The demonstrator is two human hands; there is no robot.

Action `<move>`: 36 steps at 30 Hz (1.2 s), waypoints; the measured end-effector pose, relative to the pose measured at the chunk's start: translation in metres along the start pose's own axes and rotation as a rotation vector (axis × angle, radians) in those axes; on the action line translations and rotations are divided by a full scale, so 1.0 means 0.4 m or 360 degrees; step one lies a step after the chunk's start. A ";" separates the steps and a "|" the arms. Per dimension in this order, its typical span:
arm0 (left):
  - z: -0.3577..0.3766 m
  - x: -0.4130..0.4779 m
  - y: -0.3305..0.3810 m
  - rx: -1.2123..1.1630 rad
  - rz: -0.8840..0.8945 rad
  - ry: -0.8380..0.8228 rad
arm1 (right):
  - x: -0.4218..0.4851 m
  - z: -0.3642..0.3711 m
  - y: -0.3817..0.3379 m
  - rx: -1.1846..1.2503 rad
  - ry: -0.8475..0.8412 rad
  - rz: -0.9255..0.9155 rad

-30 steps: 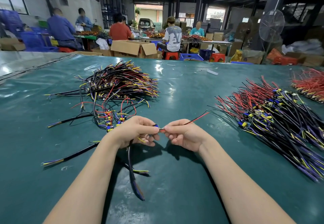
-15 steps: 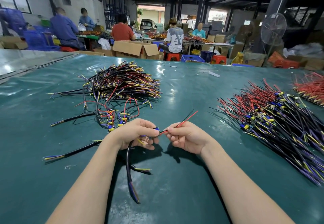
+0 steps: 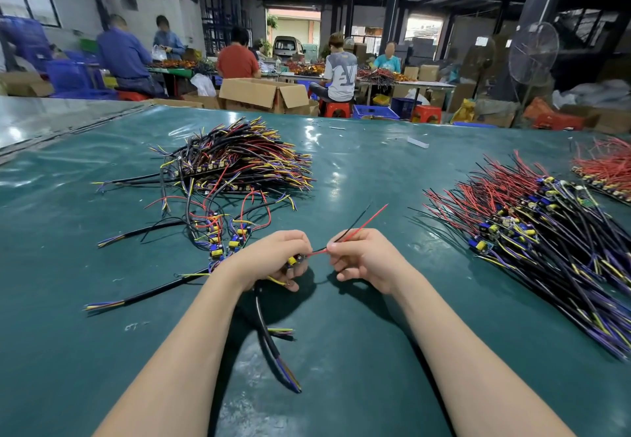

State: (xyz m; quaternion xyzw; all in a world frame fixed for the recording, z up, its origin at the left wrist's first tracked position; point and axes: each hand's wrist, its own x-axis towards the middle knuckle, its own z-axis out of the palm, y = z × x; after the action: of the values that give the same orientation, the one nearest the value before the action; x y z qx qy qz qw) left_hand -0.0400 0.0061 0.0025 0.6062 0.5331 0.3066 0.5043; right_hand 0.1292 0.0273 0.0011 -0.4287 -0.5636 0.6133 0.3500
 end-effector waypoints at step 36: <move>0.021 0.009 -0.009 0.0176 0.0374 0.0244 | 0.006 -0.001 -0.001 0.0371 0.0038 -0.0009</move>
State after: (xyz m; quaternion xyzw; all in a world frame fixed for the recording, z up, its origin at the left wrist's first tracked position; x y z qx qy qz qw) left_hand -0.0328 0.0069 -0.0039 0.6659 0.5116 0.3792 0.3887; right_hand 0.1289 0.0297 0.0011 -0.3907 -0.4855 0.6686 0.4057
